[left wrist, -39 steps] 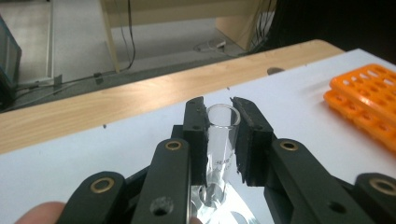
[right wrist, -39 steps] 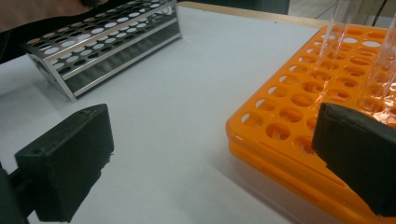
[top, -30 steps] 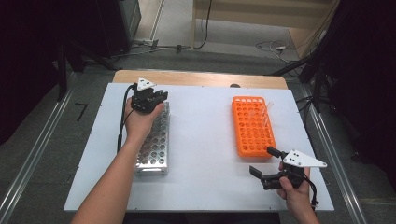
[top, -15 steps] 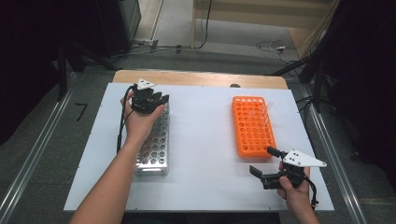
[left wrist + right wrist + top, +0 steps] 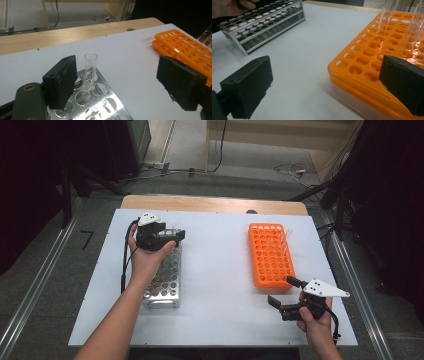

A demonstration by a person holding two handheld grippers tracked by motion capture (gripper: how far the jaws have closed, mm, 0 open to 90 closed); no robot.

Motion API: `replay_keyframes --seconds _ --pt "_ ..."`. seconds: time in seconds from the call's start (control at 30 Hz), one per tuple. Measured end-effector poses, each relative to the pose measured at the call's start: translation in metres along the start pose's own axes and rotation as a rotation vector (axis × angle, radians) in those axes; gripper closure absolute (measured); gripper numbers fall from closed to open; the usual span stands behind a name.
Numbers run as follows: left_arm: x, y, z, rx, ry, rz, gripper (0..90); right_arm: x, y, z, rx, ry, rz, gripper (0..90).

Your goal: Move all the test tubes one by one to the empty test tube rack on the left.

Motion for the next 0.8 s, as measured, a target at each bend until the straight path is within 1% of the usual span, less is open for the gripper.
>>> replay_keyframes --seconds 0.13,0.17,0.2,0.23,0.3,0.37,0.47,0.53,0.67,0.7,0.73,0.8 --pt "-0.001 0.016 0.01 -0.018 -0.013 0.021 10.5 0.002 0.0 -0.001 0.001 0.007 0.001 0.0" --pt "-0.002 0.02 0.014 -0.024 -0.011 0.031 7.3 0.003 -0.001 0.001 -0.002 -0.003 0.003 0.0" --pt "-0.003 0.025 0.016 -0.033 -0.013 0.033 7.3 0.003 -0.001 0.001 -0.002 -0.003 0.003 0.0" --pt "-0.005 0.029 0.019 -0.039 -0.015 0.034 6.4 0.004 -0.001 0.001 0.002 -0.015 0.009 0.0" --pt "-0.007 0.037 0.022 -0.055 -0.002 0.045 4.1 0.007 -0.001 0.002 0.002 -0.019 0.011 0.0" --pt "-0.008 0.046 0.026 -0.06 0.01 0.056 2.8 0.009 -0.001 0.002 0.006 -0.024 0.019 0.0" --pt "-0.012 0.058 0.033 -0.073 -0.003 0.059 0.4 0.011 -0.001 0.003 0.0 -0.024 0.021 0.0" --pt "-0.015 0.066 0.037 -0.082 0.002 0.068 0.4 0.012 -0.001 0.004 -0.001 -0.025 0.022 0.0" --pt "-0.021 0.079 0.045 -0.089 -0.013 0.076 0.0 0.012 -0.005 0.007 0.002 -0.026 0.021 0.0" --pt "-0.023 0.082 0.046 -0.088 -0.012 0.079 0.0 0.012 -0.005 0.007 0.002 -0.026 0.021 0.0" --pt "-0.025 0.085 0.049 -0.096 -0.009 0.081 0.0 0.013 -0.005 0.008 0.0 -0.03 0.022 0.0" --pt "-0.03 0.091 0.054 -0.092 -0.023 0.084 0.0 0.014 -0.006 0.01 -0.004 -0.026 0.026 0.0"
Point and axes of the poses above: each handheld gripper's, and its own axes: y roughly backward along the jaws, x roughly out of its top, z roughly to its right, the point moved 7 cm from there along -y, roughly forward along the jaws, and after that the axes turned 5 degrees about z, right-handed, at the moved point
